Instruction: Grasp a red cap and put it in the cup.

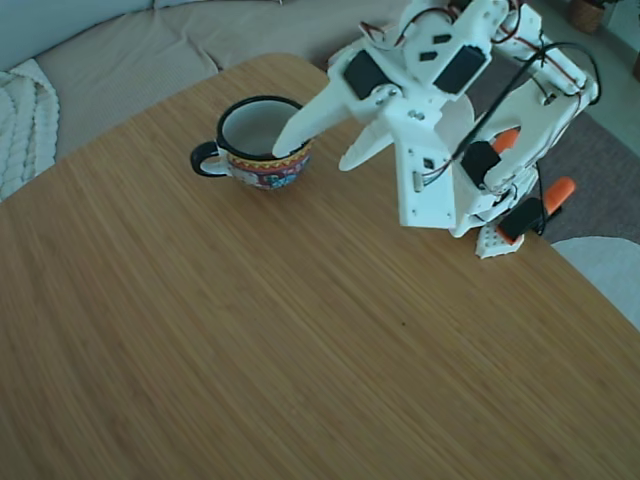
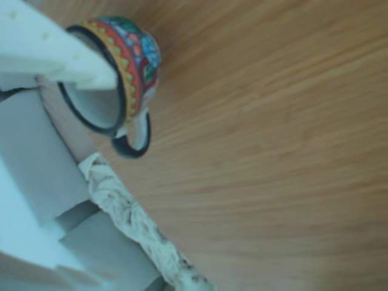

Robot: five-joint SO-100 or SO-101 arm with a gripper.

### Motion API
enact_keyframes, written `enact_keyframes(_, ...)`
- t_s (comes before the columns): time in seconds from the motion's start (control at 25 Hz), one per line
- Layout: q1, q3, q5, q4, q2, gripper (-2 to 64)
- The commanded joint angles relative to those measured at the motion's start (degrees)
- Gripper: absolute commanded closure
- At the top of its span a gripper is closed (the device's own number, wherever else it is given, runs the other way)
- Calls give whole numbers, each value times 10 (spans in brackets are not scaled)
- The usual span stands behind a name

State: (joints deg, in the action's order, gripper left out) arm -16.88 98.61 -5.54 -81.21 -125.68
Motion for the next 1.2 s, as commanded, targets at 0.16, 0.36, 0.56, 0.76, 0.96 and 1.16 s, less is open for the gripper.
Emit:
enact_keyframes(0.16, 37, 58, 10, -1, -134, 230)
enact_keyframes(0.36, 87, 140, 10, 7, -226, 230)
enact_keyframes(0.56, 127, 207, 10, 7, -297, 230)
enact_keyframes(0.76, 129, 250, 10, 35, -344, 230)
enact_keyframes(0.96, 130, 321, 10, 81, -388, 230)
enact_keyframes(1.16, 130, 389, 10, 115, -421, 230)
